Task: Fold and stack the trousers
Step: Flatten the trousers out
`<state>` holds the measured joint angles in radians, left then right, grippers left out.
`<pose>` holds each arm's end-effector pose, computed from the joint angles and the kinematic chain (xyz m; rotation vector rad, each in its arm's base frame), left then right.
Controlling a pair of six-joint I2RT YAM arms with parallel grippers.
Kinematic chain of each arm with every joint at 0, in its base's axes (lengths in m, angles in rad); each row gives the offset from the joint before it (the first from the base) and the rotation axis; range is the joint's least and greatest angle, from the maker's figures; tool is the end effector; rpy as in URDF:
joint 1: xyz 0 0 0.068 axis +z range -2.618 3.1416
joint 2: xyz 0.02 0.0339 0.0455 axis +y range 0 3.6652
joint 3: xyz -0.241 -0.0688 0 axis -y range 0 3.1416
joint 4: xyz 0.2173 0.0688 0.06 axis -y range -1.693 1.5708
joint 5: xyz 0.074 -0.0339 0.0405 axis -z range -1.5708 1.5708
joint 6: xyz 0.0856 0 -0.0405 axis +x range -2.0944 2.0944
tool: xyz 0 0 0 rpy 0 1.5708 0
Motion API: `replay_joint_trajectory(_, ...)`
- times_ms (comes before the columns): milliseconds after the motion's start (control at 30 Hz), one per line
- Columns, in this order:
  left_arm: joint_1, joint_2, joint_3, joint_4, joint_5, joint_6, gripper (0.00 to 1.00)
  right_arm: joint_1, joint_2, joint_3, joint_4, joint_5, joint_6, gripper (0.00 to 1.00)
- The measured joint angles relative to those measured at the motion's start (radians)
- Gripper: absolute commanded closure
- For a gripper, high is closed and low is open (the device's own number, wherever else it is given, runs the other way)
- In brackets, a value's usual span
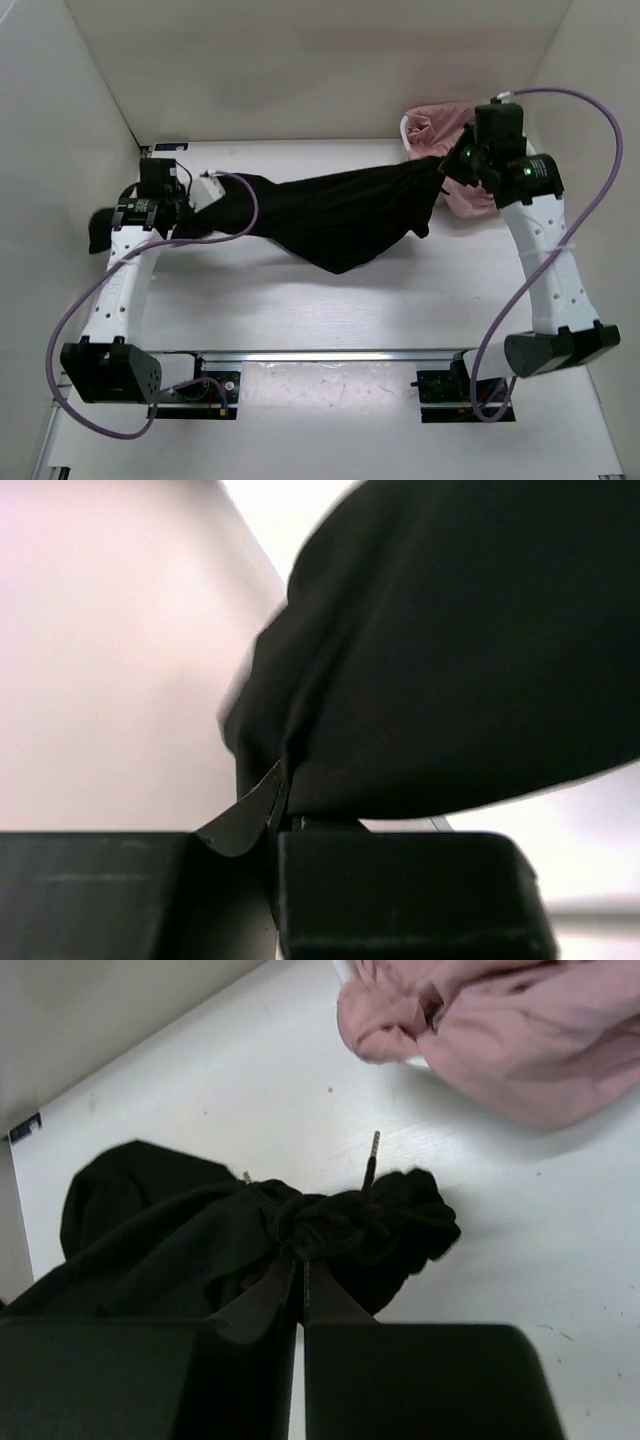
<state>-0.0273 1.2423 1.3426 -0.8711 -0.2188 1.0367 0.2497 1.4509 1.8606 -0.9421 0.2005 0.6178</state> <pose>0.2659 0.0113 0.3133 1.1411 2.1623 0.7341 0.2975 0.0583 0.4142 0.5038 2.0457 0.3132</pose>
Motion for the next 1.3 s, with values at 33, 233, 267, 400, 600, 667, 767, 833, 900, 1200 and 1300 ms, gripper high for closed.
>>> replay_joint_trajectory(33, 0.000, 0.005, -0.031, -0.031, -0.007, 0.011, 0.84, -0.001, -0.032, -0.047, -0.001, -0.011, -0.002, 1.00)
replay_joint_trajectory(233, 0.000, 0.063, -0.103, -0.215, -0.008, 0.013, 0.86, -0.017, -0.216, -0.347, -0.089, -0.040, -0.008, 1.00)
replay_joint_trajectory(267, 0.000, 0.072, -0.093, -0.248, -0.006, 0.012, 0.86, -0.028, -0.237, -0.385, -0.107, -0.040, -0.008, 1.00)
replay_joint_trajectory(400, 0.000, 0.091, -0.052, -0.338, 0.015, 0.031, 0.86, -0.069, -0.301, -0.470, -0.152, -0.040, -0.006, 1.00)
replay_joint_trajectory(600, 0.002, 0.274, 0.015, -0.285, 0.066, 0.029, 0.61, -0.084, -0.310, -0.552, -0.125, -0.064, -0.021, 1.00)
replay_joint_trajectory(667, 0.010, 0.433, 0.126, -0.249, 0.064, -0.042, 0.44, -0.090, -0.277, -0.590, -0.095, -0.083, -0.031, 1.00)
replay_joint_trajectory(767, 0.043, 0.683, 0.392, -0.224, 0.089, -0.162, 0.18, -0.109, -0.225, -0.643, -0.062, -0.121, -0.048, 1.00)
replay_joint_trajectory(833, 0.080, 0.720, 0.444, -0.220, 0.129, -0.214, 0.10, -0.118, -0.216, -0.672, -0.045, -0.137, -0.054, 1.00)
replay_joint_trajectory(900, 0.123, 0.623, 0.331, -0.192, 0.130, -0.224, 0.01, -0.124, -0.226, -0.698, -0.034, -0.148, -0.060, 1.00)
replay_joint_trajectory(1200, 0.443, -0.142, -0.593, -0.055, -0.032, 0.074, 0.00, -0.177, -0.276, -0.753, -0.026, -0.153, -0.103, 1.00)
replay_joint_trajectory(1300, 0.535, -0.164, -0.708, 0.005, -0.017, 0.135, 0.00, -0.201, -0.277, -0.768, -0.027, -0.158, -0.106, 1.00)
